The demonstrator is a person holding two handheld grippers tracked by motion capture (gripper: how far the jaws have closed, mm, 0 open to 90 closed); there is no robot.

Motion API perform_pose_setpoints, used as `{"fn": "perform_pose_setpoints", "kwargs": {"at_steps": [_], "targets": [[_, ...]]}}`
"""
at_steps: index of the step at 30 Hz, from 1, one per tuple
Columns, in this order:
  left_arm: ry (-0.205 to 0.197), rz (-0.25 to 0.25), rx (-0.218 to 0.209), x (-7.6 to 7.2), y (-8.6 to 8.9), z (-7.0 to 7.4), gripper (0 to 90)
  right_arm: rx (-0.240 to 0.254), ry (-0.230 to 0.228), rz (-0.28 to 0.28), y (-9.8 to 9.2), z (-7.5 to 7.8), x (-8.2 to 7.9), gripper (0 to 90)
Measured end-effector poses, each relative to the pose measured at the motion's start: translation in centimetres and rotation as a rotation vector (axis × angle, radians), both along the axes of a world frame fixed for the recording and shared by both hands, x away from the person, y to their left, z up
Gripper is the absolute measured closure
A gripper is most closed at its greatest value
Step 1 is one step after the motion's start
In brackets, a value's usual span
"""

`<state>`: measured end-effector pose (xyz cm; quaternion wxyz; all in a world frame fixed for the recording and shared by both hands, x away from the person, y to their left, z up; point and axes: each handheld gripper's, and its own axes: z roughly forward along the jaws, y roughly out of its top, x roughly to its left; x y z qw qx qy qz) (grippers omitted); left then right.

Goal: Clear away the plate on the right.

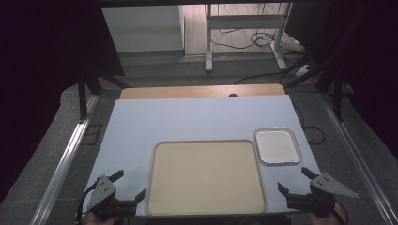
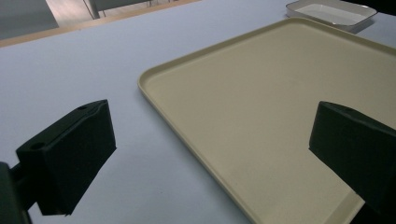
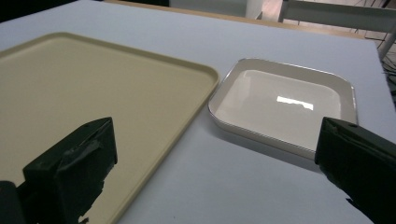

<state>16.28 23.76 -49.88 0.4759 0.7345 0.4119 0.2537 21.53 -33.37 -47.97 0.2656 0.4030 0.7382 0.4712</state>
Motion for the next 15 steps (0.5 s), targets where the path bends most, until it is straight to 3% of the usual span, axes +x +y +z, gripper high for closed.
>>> {"fn": "perform_pose_setpoints", "kwargs": {"at_steps": [2, 8, 15], "targets": [[-0.001, 0.003, 0.001, -0.15, 0.03, 0.0, 0.0, 0.017, 0.014, 0.018, 0.03, -0.14, 0.09, 0.0], [0.004, 0.001, 0.003, -0.21, 0.11, -0.02, 0.0, -0.025, 0.02, 0.038, 0.59, -0.59, 0.28, 0.0], [0.001, -0.007, 0.025, -0.21, -0.16, 0.0, 0.6, -0.02, 0.028, 0.024, 0.25, -0.81, 0.45, 0.0]]}}
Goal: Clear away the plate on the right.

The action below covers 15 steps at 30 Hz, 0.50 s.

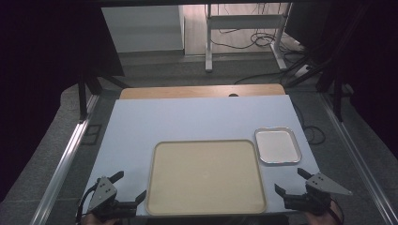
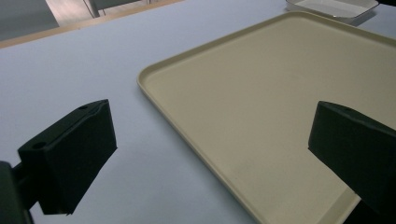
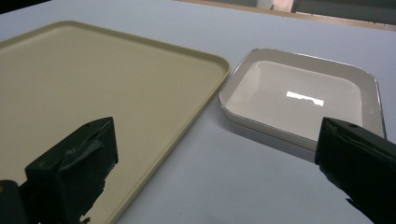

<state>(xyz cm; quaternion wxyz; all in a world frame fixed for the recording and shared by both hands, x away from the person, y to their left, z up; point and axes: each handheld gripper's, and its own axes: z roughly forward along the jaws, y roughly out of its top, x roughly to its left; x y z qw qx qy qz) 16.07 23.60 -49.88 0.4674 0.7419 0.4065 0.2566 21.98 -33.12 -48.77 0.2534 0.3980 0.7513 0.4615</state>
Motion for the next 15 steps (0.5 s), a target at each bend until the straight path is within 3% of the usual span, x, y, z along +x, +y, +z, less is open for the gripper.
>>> {"fn": "perform_pose_setpoints", "kwargs": {"at_steps": [15], "targets": [[-0.002, -0.009, 0.001, -0.02, 0.01, 0.0, 1.1, -0.005, 0.024, -0.005, -0.07, -0.27, 0.31, 0.0]]}}
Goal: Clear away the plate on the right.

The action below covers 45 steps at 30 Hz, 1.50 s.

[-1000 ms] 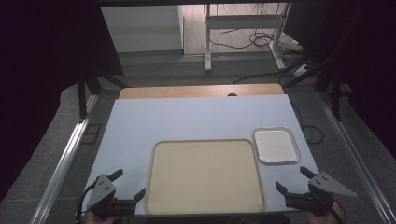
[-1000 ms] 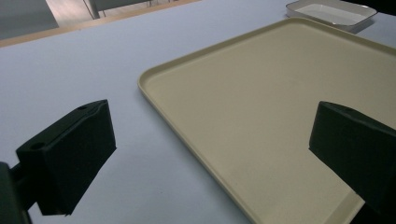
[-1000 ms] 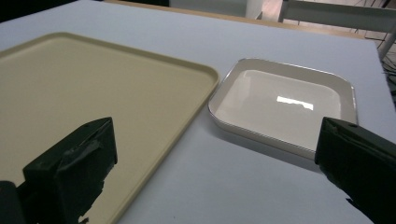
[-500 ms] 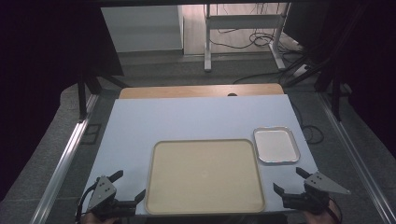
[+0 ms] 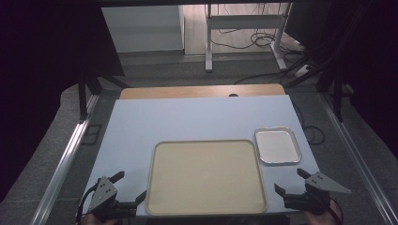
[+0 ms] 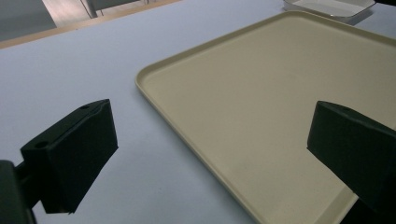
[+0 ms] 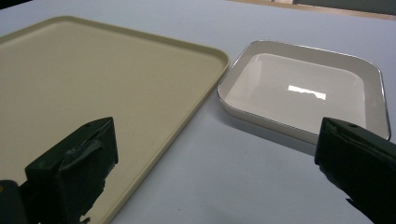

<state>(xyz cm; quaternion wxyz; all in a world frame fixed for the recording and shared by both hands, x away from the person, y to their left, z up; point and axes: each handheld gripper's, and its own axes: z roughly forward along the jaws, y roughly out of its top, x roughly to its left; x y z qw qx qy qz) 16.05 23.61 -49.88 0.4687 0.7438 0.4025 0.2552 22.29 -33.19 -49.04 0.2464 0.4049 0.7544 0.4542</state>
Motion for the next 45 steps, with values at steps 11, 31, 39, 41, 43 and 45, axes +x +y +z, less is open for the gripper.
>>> {"fn": "perform_pose_setpoints", "kwargs": {"at_steps": [11, 31, 39, 41, 43, 45], "targets": [[-0.002, 0.001, 0.009, 0.0, -0.1, 0.0, 1.3, 0.005, 0.006, -0.022, -0.4, 0.1, 0.6, 0.0], [0.001, 0.007, 0.007, 0.0, -0.1, 0.0, 1.2, 0.03, 0.009, -0.042, -0.9, 0.3, 2.5, 0.0], [-0.003, -0.002, 0.011, 0.0, -0.2, 0.0, 1.2, 0.042, 0.009, -0.058, -1.1, 0.2, 3.2, 0.0], [-0.002, -0.001, 0.011, 0.0, -0.2, 0.0, 1.2, 0.04, 0.004, -0.056, -1.2, 0.2, 3.4, 0.0], [-0.003, -0.002, 0.013, 0.0, -0.2, 0.0, 1.2, 0.04, 0.006, -0.059, -1.2, 0.2, 3.6, 0.0], [-0.005, -0.003, 0.015, 0.0, -0.2, 0.0, 1.2, 0.037, 0.004, -0.06, -1.1, 0.2, 3.8, 0.0]]}}
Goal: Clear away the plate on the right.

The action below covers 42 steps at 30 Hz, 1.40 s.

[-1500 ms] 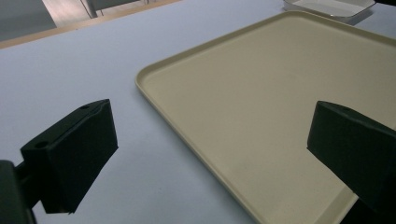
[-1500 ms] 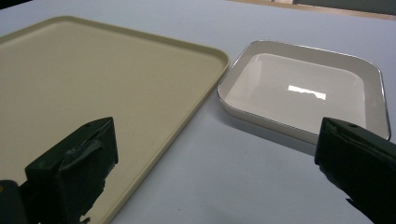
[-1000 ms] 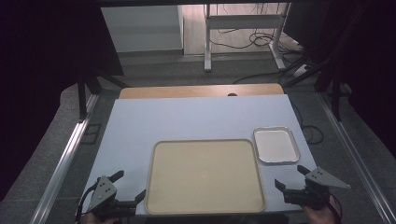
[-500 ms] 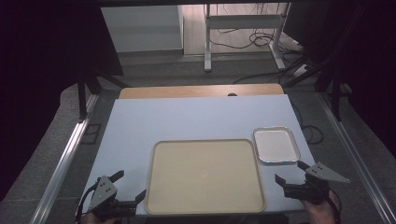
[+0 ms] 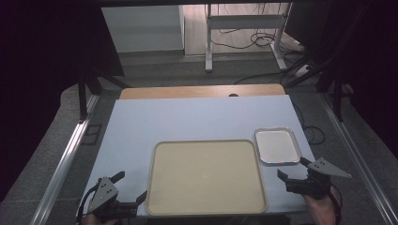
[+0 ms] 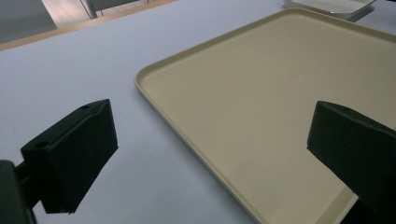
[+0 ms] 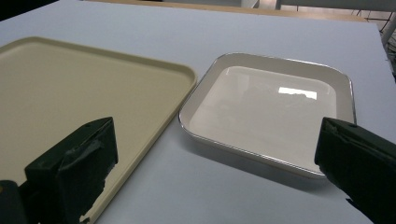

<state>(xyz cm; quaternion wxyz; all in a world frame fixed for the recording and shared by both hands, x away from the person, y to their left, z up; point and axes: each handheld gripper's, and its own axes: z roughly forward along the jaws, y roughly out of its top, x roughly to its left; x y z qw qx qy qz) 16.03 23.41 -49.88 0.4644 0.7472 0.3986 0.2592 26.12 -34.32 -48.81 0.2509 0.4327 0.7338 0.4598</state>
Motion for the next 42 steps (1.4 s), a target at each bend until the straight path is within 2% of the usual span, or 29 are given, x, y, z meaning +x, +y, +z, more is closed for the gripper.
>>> {"fn": "perform_pose_setpoints", "kwargs": {"at_steps": [42], "targets": [[-0.008, -0.008, 0.003, -0.1, -0.1, 0.0, 1.3, -0.014, 0.018, -0.041, -0.8, 0.0, 4.3, 0.0]]}}
